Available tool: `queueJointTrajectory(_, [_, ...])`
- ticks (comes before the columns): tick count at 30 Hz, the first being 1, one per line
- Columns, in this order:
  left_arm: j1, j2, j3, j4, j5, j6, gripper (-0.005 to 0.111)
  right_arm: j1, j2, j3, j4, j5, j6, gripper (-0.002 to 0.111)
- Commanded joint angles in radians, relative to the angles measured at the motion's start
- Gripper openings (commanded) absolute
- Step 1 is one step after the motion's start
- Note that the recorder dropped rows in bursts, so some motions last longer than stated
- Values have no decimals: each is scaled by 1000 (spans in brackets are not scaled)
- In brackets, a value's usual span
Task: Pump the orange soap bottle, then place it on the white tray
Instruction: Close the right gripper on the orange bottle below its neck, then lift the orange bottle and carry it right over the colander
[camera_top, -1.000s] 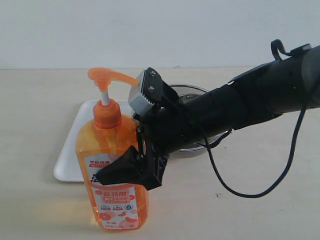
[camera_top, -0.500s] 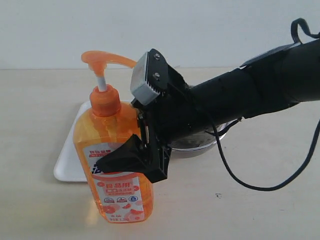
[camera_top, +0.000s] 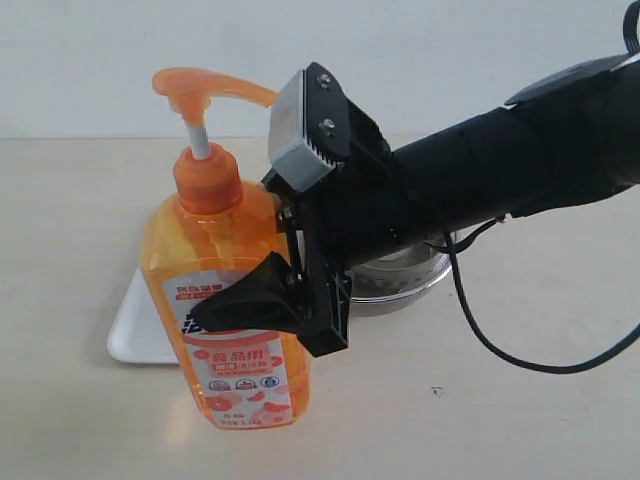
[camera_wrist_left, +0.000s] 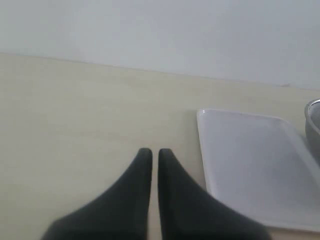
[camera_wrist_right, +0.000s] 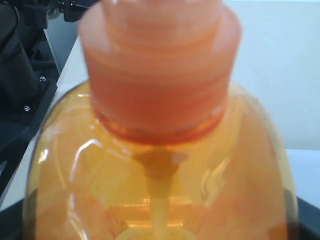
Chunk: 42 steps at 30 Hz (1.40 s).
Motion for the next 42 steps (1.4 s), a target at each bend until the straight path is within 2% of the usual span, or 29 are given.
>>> queueJointTrajectory(1, [-5,-4,4,-7,-1,-4,5,2,-53,-5,50,51,8,0])
queueJointTrajectory(15, [-5,-4,4,-7,-1,-4,5,2,-120,-5,50,45,8,0])
queueJointTrajectory(20, [-5,-4,4,-7,-1,-4,5,2,-122,-5,54,-12,8,0])
queueJointTrajectory(32, [-5,-4,4,-7,-1,-4,5,2,-281,-5,56,-344,12,0])
queueJointTrajectory(42, [-5,-4,4,-7,-1,-4,5,2,-294,-5,56,-654,59,0])
